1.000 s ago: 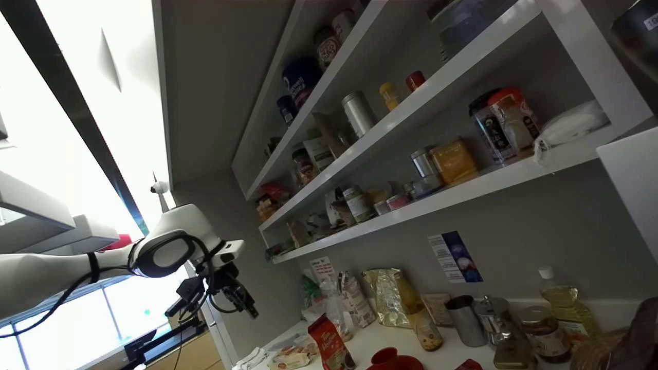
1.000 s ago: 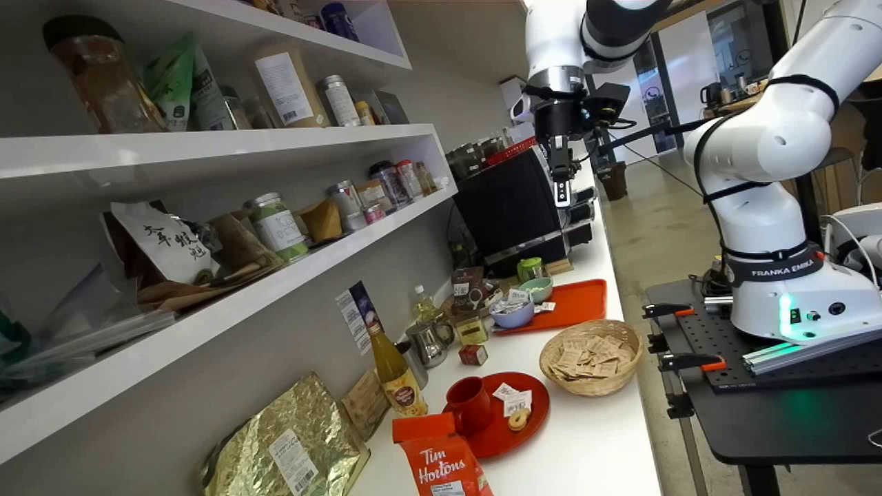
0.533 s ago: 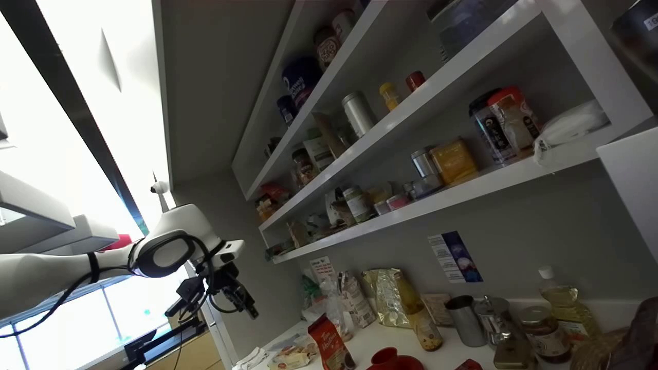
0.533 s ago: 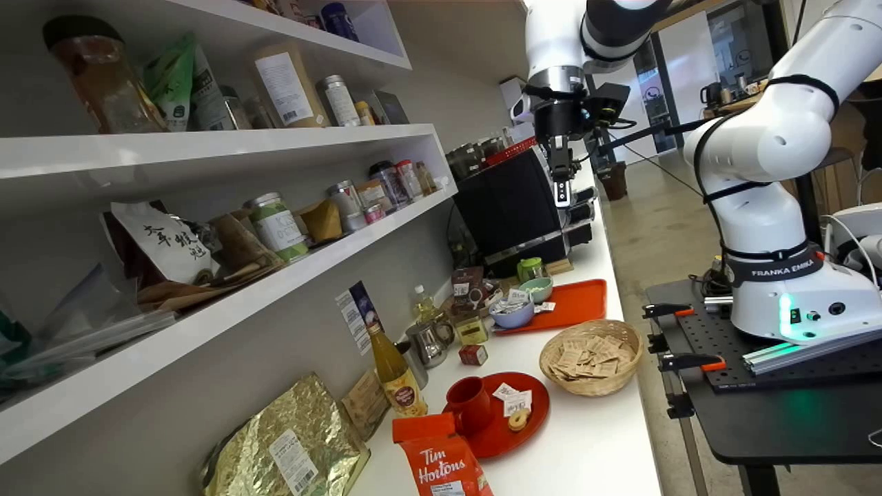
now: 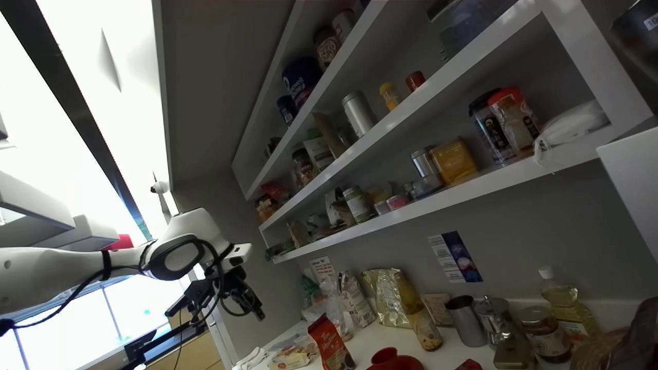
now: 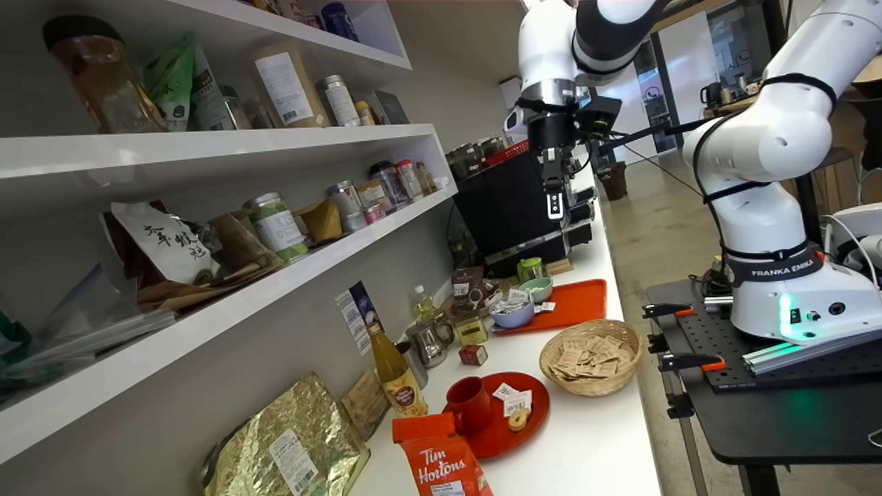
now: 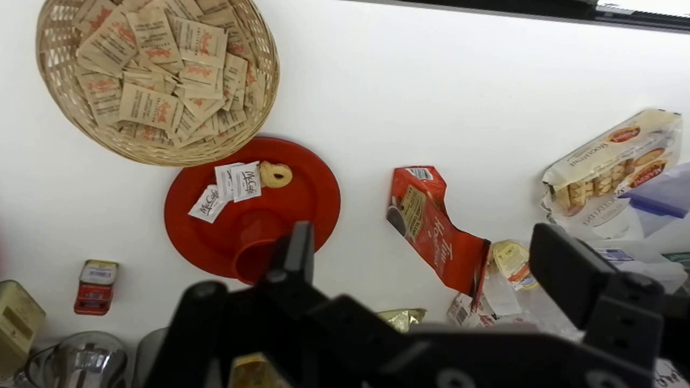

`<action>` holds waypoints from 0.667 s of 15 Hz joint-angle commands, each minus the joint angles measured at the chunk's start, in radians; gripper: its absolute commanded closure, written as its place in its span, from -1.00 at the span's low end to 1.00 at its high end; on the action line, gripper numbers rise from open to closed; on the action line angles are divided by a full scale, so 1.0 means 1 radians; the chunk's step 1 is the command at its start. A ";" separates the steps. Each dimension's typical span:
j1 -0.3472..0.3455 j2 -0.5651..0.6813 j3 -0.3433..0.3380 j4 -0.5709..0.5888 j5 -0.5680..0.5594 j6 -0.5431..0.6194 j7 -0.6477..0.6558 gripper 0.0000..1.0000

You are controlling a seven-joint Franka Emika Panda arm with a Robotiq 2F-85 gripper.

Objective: Put the orange bag on the shelf

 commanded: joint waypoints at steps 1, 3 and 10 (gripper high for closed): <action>0.059 0.146 0.001 0.001 0.098 0.127 -0.046 -1.00; 0.123 0.240 0.009 -0.003 0.177 0.217 -0.080 -1.00; 0.326 0.672 0.032 0.055 0.486 0.565 -0.346 -1.00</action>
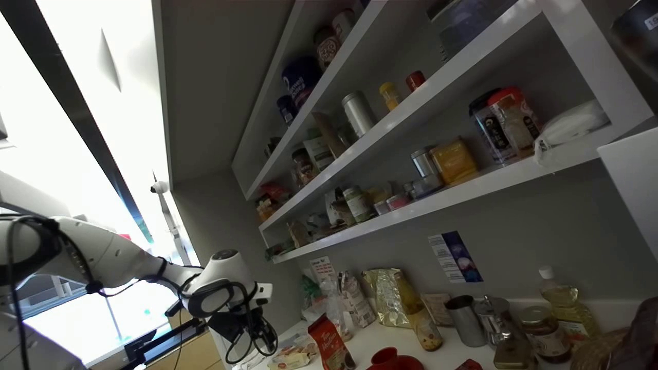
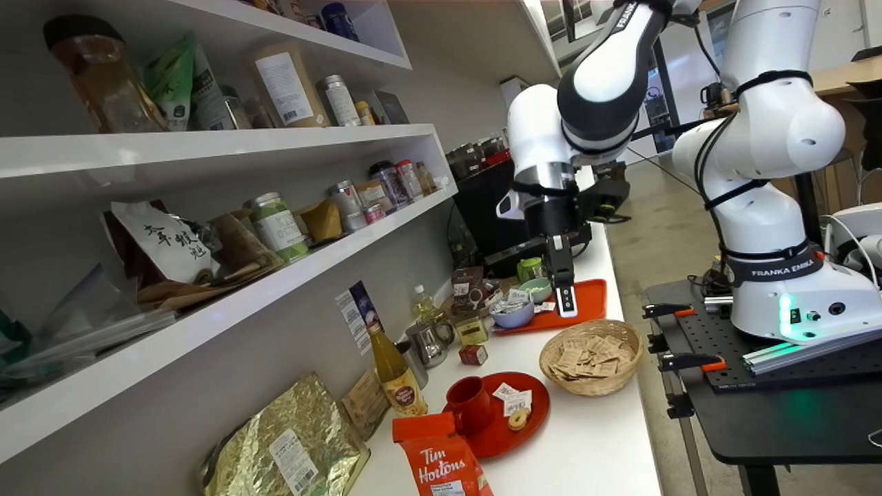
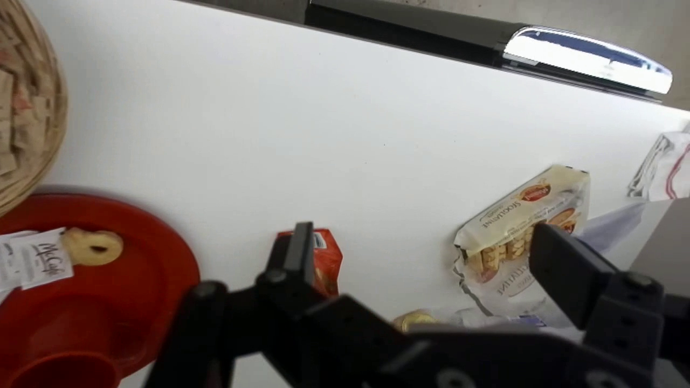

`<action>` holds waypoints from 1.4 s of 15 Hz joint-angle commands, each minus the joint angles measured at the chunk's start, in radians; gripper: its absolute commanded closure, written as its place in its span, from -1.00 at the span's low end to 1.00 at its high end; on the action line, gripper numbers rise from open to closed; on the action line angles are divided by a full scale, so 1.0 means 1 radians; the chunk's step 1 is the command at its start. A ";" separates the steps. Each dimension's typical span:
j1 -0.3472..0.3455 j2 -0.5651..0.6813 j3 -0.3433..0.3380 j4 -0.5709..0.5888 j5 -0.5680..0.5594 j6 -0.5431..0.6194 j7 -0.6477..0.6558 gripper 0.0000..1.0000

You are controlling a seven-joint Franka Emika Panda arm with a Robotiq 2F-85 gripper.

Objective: Put the orange bag on the shelf

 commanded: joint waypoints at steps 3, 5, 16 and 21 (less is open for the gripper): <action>0.037 0.376 0.024 0.124 0.193 0.209 -0.268 -1.00; 0.010 0.494 0.059 0.178 0.220 0.291 -0.339 -1.00; -0.031 1.159 0.154 0.734 0.124 0.840 -0.666 -1.00; -0.057 1.404 0.141 0.982 -0.087 0.866 -0.654 -0.47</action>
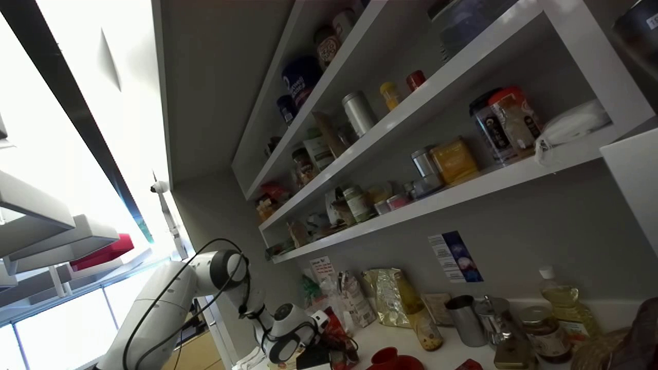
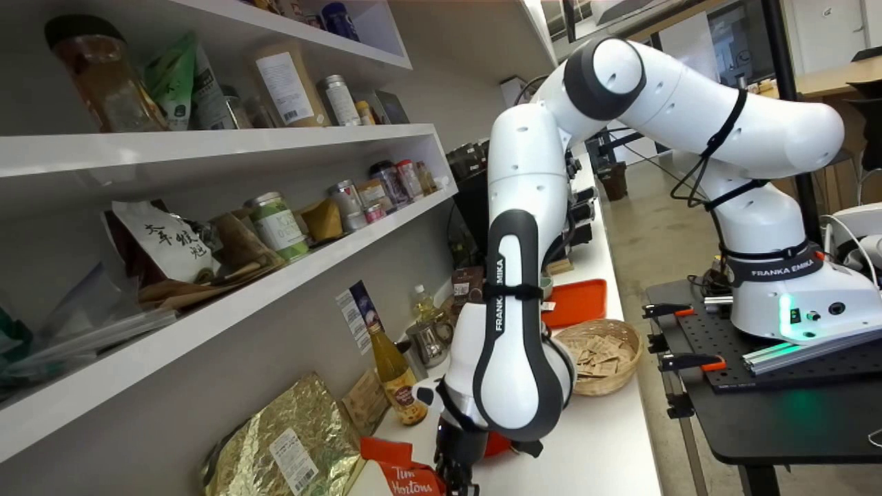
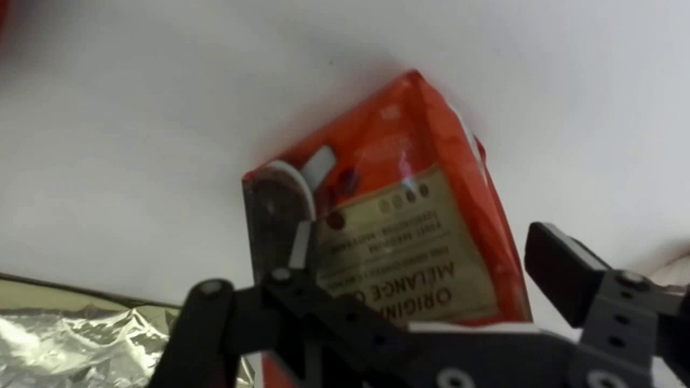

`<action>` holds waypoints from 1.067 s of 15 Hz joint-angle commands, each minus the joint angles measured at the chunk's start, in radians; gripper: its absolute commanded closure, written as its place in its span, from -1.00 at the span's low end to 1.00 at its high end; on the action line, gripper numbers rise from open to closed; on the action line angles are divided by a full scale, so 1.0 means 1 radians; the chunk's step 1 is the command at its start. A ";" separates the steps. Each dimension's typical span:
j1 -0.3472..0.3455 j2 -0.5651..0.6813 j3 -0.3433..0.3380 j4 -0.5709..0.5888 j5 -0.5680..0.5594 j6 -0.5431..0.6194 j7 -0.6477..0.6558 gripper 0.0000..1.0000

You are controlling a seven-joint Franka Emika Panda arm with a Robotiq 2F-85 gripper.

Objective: Put the orange bag on the shelf

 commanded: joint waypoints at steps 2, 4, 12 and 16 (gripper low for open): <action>-0.013 0.196 -0.052 0.223 -0.260 -0.028 0.146 -0.19; -0.018 0.227 -0.077 0.259 -0.417 -0.033 0.277 0.13; -0.048 0.160 -0.068 0.197 -0.684 -0.022 0.582 0.99; -0.057 0.025 -0.028 0.057 -0.684 -0.054 0.653 0.91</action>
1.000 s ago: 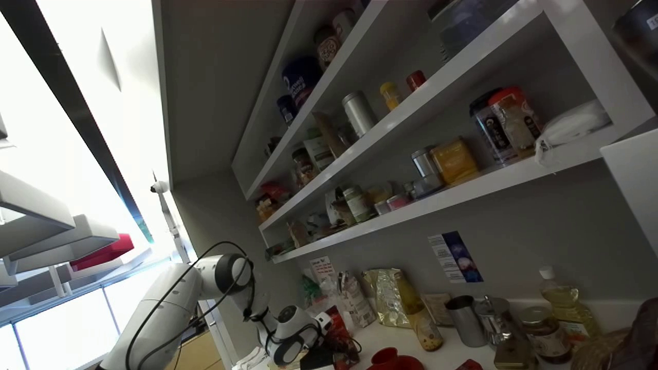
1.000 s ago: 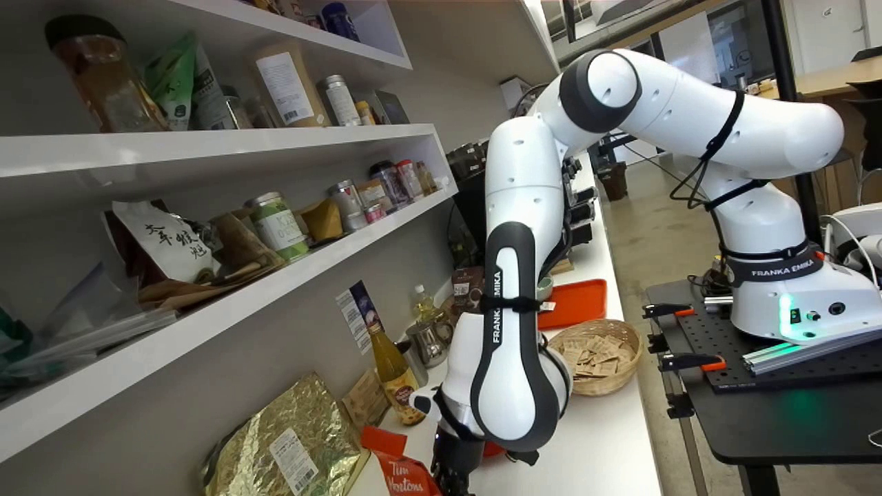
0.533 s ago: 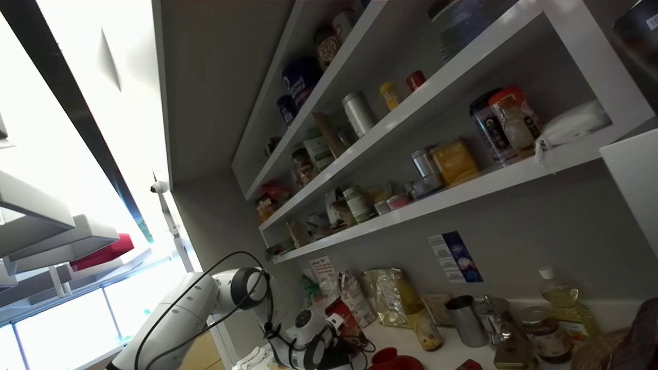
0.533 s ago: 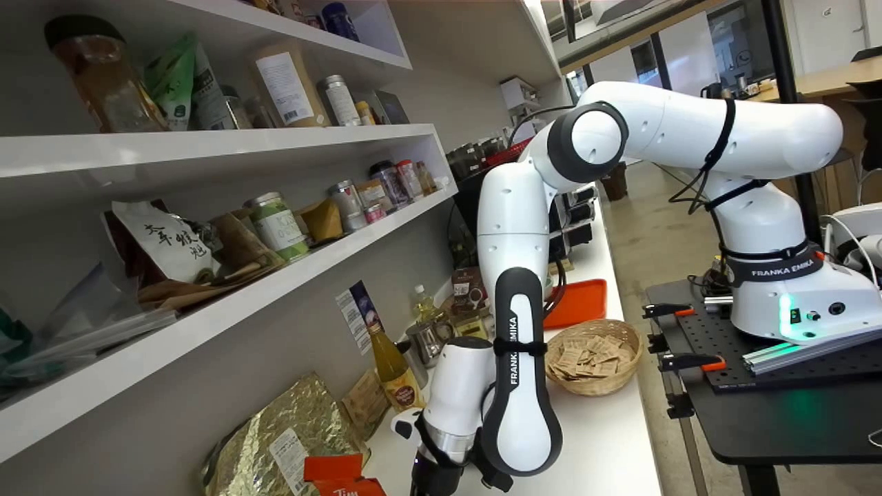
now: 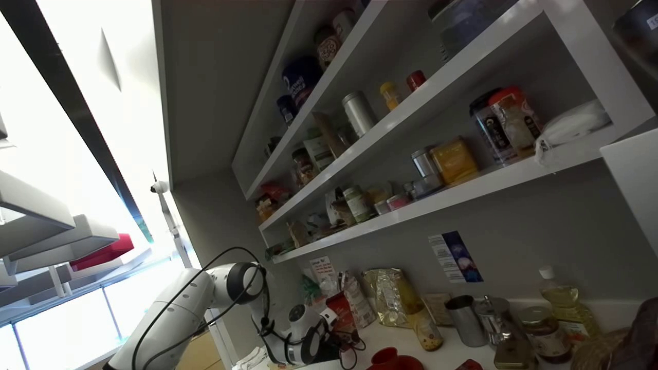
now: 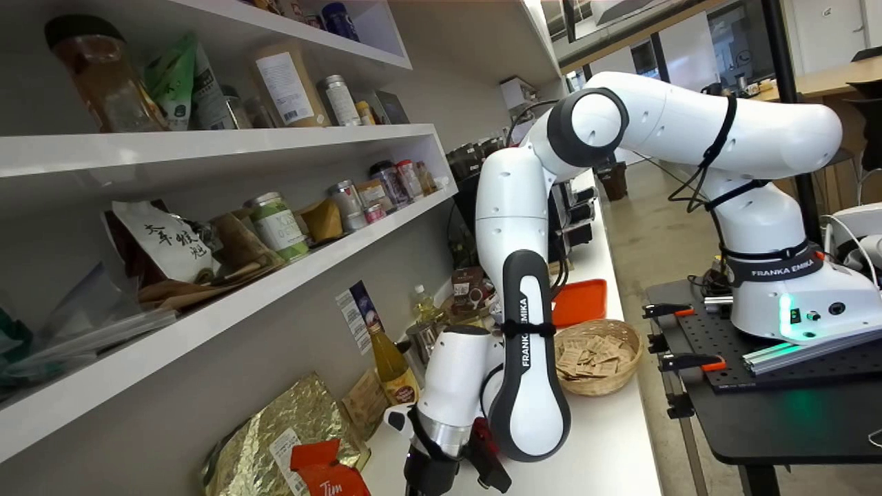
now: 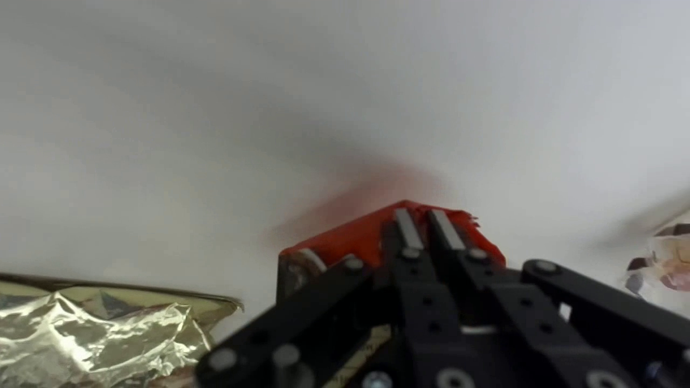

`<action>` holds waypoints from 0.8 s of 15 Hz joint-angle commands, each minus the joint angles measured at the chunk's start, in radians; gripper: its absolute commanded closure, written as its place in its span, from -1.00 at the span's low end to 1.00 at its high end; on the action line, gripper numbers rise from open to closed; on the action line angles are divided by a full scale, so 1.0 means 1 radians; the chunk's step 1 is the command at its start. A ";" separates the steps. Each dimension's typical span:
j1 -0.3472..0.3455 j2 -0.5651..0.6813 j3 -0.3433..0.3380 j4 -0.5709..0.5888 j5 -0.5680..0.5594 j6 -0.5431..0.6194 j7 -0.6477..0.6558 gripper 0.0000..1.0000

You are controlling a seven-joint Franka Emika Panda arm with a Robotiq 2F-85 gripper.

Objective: Put the orange bag on the shelf

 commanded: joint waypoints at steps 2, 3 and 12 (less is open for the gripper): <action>-0.027 -0.214 0.055 -0.210 -0.023 -0.041 0.095 0.91; -0.029 -0.254 0.064 -0.246 -0.021 -0.043 0.106 0.91; -0.022 -0.690 0.060 -0.525 -0.001 -0.203 0.180 0.92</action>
